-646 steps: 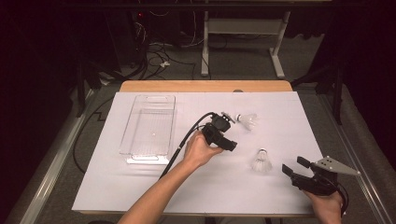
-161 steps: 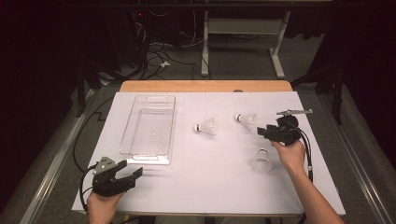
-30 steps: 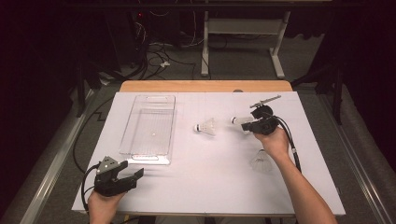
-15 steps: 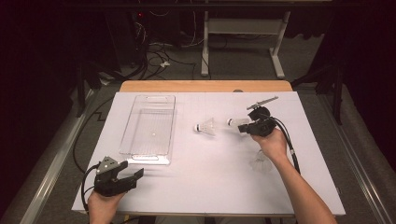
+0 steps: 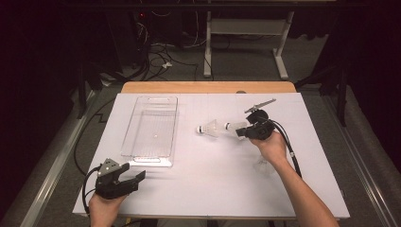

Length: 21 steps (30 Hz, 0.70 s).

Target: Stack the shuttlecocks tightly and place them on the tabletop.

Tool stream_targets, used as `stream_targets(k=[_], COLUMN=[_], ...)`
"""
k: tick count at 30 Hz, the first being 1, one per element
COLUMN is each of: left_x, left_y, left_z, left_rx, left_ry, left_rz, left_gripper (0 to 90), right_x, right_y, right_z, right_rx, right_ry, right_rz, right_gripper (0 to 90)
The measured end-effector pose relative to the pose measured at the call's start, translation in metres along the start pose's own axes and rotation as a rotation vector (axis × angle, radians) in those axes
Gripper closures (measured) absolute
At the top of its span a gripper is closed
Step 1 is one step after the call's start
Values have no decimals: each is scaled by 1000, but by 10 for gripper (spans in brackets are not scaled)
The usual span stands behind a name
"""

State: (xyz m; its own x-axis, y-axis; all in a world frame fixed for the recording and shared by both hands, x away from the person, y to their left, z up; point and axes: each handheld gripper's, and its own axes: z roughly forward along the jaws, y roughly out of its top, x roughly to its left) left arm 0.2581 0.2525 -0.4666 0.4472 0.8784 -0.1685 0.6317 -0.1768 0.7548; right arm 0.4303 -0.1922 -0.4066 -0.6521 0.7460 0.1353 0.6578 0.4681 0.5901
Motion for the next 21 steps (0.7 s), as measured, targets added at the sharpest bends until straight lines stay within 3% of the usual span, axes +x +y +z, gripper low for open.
stream_targets(k=[21], left_x=[-1], left_y=[0], left_z=[2], left_rx=[9], left_ry=[3], left_rz=[7], left_gripper=[294], right_x=[16], right_y=[10], right_z=[13], right_rx=[21], right_ry=[49], right_rz=[-26], right_gripper=[900])
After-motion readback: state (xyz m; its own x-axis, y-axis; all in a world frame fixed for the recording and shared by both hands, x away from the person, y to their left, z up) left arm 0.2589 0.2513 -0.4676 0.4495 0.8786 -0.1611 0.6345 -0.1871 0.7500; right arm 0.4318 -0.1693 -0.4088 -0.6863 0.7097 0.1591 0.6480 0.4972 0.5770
